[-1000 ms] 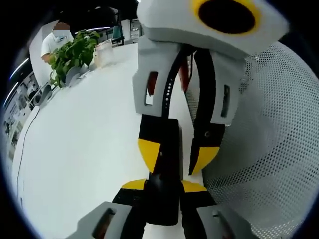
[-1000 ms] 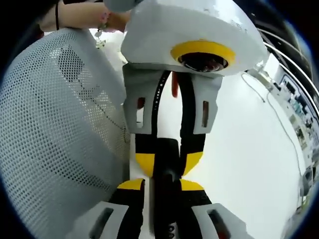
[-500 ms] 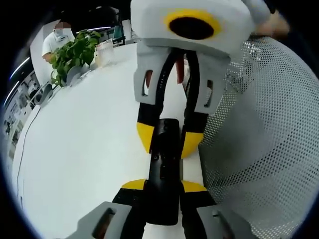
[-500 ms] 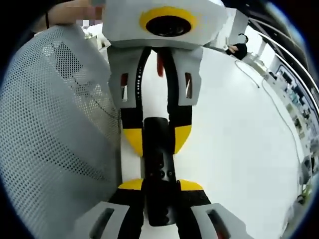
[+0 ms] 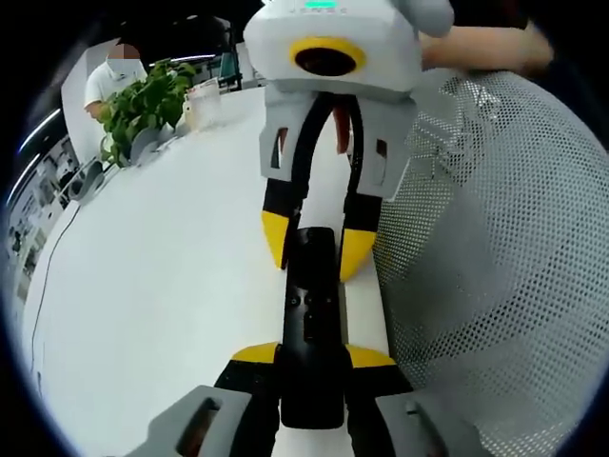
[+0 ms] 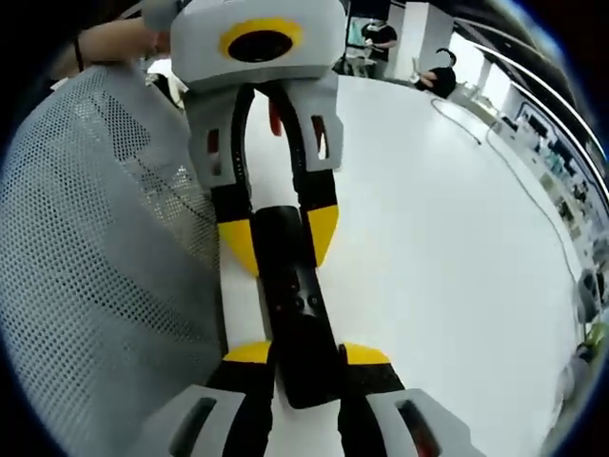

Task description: Press the specified remote control buttons in sequence, fully releasing each button before pressing the next.

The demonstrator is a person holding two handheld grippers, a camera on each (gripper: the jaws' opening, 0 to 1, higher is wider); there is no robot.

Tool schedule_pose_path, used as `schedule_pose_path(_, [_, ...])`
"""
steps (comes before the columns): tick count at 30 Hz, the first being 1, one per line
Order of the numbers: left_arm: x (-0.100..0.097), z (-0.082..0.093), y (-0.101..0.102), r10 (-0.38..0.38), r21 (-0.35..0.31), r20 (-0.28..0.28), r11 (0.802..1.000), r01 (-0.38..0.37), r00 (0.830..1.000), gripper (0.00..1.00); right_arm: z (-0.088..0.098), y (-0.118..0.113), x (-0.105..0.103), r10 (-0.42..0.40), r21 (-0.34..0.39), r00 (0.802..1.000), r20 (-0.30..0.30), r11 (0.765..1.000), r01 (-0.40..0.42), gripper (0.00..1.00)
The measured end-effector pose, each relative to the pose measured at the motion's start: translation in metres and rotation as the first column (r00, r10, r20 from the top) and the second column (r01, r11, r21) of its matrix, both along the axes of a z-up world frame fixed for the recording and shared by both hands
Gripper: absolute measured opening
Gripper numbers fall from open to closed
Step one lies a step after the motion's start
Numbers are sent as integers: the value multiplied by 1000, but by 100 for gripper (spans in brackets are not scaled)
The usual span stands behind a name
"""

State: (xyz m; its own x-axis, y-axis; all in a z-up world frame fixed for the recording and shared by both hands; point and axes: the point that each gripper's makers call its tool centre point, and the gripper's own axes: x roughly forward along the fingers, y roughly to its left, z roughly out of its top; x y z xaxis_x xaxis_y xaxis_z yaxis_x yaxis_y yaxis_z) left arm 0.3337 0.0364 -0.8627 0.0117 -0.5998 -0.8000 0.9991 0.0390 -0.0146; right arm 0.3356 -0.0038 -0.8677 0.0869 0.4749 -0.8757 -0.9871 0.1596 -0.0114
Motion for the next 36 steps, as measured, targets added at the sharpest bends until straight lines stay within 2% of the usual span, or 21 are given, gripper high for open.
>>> schedule_pose_path(5, [1,0,-1,14,1,-9,1000,-14,1000,25,0,0,0,-2,-3,1000,-5,1000,2,22])
schedule_pose_path(8, [0,2,-1,59,-9,-63,998,-59,996,29,0,0,0,-3,-4,1000,-4,1000,3,22])
schedule_pose_path(10, [1,2,0,65,-6,-61,998,-66,996,33,0,0,1,-7,-3,1000,-4,1000,7,22])
schedule_pose_path(12, [4,4,2,74,-17,-33,997,-75,997,36,1,0,2,-13,-2,1000,-4,1000,13,21])
schedule_pose_path(13, [5,7,2,82,-33,-34,996,-83,996,38,1,0,2,-17,-2,1000,-4,1000,17,21])
schedule_pose_path(15, [8,13,0,139,-64,-61,988,-143,988,49,1,0,3,-23,3,1000,-7,1000,23,21])
schedule_pose_path(17, [14,18,0,169,-83,-59,981,-174,984,61,1,1,3,-25,3,1000,-8,1000,25,21])
schedule_pose_path(21, [36,36,4,277,-133,-40,951,-280,960,74,1,1,3,-32,5,999,-13,999,32,21])
schedule_pose_path(25, [49,49,10,362,-168,-54,915,-366,930,88,1,1,4,-37,4,999,-21,999,37,21])
schedule_pose_path(27, [53,58,14,395,-200,-45,896,-396,917,91,1,1,4,-34,-1,999,-19,999,34,21])
schedule_pose_path(30, [61,75,21,467,-254,-23,852,-457,884,99,1,1,4,-34,-6,999,-21,999,34,21])
schedule_pose_path(33, [68,92,31,523,-296,21,817,-495,852,100,1,1,4,-36,-9,999,-23,999,36,21])
schedule_pose_path(34, [69,102,35,548,-322,29,797,-511,836,100,1,1,4,-33,-12,999,-21,999,33,21])
schedule_pose_path(36, [67,116,42,570,-338,53,783,-523,820,100,1,2,4,-28,-20,999,-16,999,28,21])
